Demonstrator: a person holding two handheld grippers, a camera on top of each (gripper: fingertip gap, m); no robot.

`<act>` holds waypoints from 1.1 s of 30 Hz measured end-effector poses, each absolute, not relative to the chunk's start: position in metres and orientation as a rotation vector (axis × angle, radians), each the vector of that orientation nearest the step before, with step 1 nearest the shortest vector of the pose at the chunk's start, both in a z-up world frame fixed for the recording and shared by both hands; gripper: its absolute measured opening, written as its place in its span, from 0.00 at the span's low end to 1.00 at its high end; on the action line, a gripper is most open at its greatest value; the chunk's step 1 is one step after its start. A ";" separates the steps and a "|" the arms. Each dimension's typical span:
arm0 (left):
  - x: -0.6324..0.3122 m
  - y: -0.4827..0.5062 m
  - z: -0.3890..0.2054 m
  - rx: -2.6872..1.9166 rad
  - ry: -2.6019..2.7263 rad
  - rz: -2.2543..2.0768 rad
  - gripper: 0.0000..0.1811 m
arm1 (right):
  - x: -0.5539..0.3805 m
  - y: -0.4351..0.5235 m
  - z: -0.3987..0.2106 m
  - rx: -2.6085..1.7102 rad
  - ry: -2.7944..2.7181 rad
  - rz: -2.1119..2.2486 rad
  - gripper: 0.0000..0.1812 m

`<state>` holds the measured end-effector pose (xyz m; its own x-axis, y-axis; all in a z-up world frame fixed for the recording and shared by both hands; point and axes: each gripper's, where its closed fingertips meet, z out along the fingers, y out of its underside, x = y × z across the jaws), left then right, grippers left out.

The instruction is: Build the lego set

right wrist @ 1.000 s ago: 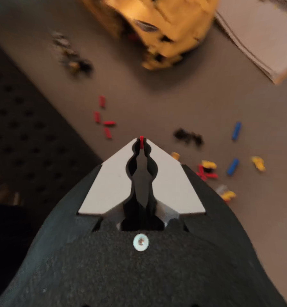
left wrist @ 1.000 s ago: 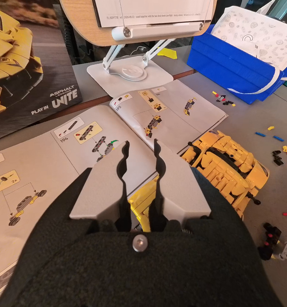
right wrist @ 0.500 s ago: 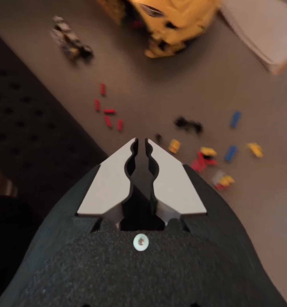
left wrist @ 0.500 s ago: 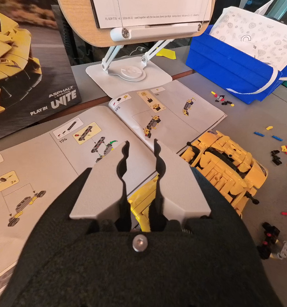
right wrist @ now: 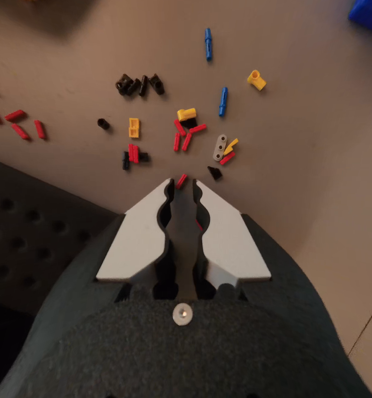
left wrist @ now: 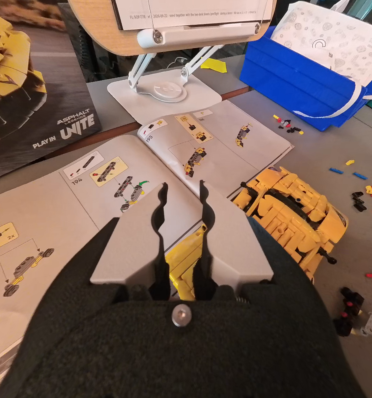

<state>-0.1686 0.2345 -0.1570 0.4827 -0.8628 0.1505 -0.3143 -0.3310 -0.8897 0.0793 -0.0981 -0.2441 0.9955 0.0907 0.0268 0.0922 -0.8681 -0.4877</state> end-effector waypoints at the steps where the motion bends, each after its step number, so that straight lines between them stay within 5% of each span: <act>1: -0.169 0.235 -0.157 -1.873 0.982 -0.807 0.16 | 0.079 -0.098 -0.245 -2.635 -0.130 -0.011 0.07; 2: -0.169 0.235 -0.157 -1.874 0.981 -0.808 0.16 | 0.078 -0.098 -0.245 -2.636 -0.149 -0.015 0.02; 10: -0.169 0.235 -0.157 -1.874 0.980 -0.806 0.16 | 0.005 -0.058 -0.213 -2.474 -0.436 0.087 0.01; 24: -0.171 0.236 -0.154 -1.869 0.973 -0.811 0.16 | -0.047 -0.043 -0.247 -2.548 -0.657 0.171 0.02; 33: -0.169 0.235 -0.156 -1.871 0.979 -0.812 0.16 | -0.013 -0.007 -0.198 -2.180 -0.290 0.179 0.17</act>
